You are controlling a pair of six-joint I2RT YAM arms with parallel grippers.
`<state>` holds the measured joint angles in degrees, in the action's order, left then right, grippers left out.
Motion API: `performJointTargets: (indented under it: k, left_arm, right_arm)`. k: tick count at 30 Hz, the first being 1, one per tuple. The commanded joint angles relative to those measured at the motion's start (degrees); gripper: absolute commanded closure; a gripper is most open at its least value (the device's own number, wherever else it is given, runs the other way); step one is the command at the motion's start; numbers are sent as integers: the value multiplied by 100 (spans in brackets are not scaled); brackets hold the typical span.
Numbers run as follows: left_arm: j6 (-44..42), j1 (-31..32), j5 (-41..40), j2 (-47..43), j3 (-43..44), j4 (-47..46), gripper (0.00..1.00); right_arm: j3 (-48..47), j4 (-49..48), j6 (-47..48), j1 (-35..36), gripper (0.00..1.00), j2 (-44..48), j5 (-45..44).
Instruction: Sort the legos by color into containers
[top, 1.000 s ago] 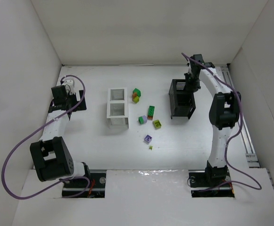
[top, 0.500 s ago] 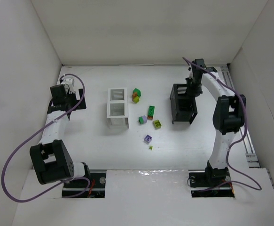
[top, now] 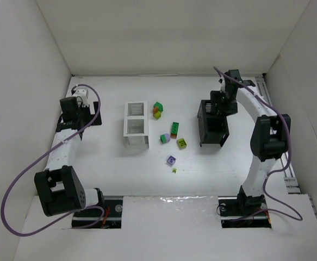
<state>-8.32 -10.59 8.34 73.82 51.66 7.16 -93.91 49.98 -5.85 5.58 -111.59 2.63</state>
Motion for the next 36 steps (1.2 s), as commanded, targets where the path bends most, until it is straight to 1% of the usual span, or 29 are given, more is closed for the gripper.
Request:
performJointTargets:
  k: [1, 6, 8, 9, 11, 12, 13, 14, 15, 16, 18, 19, 20, 21, 23, 24, 25, 26, 28, 30, 31, 33, 34, 35, 36]
  left_arm:
    - [41, 4, -25, -202, 195, -21, 1]
    - [41, 4, -25, -202, 195, -21, 1]
    - [41, 4, -25, -202, 195, -21, 1]
    - [41, 4, -25, -254, 195, -21, 1]
    - [-91, 4, 27, -254, 248, 40, 1]
    - [-91, 4, 88, -254, 248, 40, 1]
    - [-91, 4, 167, -254, 248, 40, 1]
    - [-152, 4, 168, -254, 248, 40, 1]
    - [-153, 4, 168, -254, 248, 40, 1]
    - [-153, 4, 220, -254, 248, 40, 1]
    - [-153, 4, 221, -202, 248, 92, 1]
    - [-153, 4, 221, -202, 248, 93, 1]
    - [-153, 4, 221, -202, 248, 93, 1]
    - [-153, 4, 221, -202, 248, 93, 1]
    - [-205, 4, 221, -202, 248, 93, 1]
    - [-205, 4, 221, -254, 248, 93, 1]
    - [-258, 4, 221, -254, 248, 145, 1]
    - [-258, 4, 221, -254, 248, 146, 1]
    - [-311, 4, 221, -307, 248, 146, 1]
    - [-372, 4, 221, -307, 248, 146, 1]
    - [-372, 4, 221, -255, 248, 146, 1]
    - [-372, 4, 221, -193, 248, 146, 1]
    - [-372, 4, 273, -193, 248, 146, 1]
    - [-372, 4, 274, -193, 248, 146, 1]
    - [-372, 4, 274, -141, 248, 146, 1]
  right_arm:
    - [-259, -216, -75, -57, 20, 673, 439]
    - [-734, -164, 109, -57, 20, 1279, 1001]
    - [-822, -277, 417, -5, 19, 1648, 1203]
    - [-822, -365, 566, -5, 19, 1788, 1544]
    - [-691, -558, 1110, 118, 19, 2184, 1871]
    - [-629, -777, 1356, 292, 19, 2299, 2142]
    - [-481, -892, 1593, 425, 19, 2387, 2145]
    - [-410, -963, 2057, 704, 19, 2448, 2267]
    - [-409, -963, 2348, 707, 19, 2449, 2268]
    - [-409, -894, 2604, 1047, 19, 2449, 2181]
    - [-409, -789, 3350, 1382, 21, 2248, 2083]
    - [-409, -492, 3623, 1671, 22, 2169, 2144]
    - [-461, -437, 3774, 1796, 22, 2107, 2075]
    - [-462, -384, 4010, 1893, 26, 2028, 2075]
    - [-391, -130, 4231, 2121, 27, 1975, 2135]
    - [-391, -7, 4397, 2209, 29, 1887, 2136]
    - [-391, 177, 4556, 2280, 34, 1887, 2136]
    - [-330, 553, 4714, 2402, 36, 1834, 2345]
    - [143, 724, 5117, 2543, 38, 1912, 2417]
    - [730, 724, 5487, 2867, 38, 1983, 2086]
    - [890, 724, 5854, 2956, 38, 1983, 1927]
    - [1119, 671, 6182, 3097, 38, 1914, 1471]
    - [1120, 671, 6262, 3098, 38, 1809, 1320]
    - [1068, 671, 6193, 3098, 38, 1468, 1188]
    - [937, 898, 6018, 3167, 39, 1230, 1056]
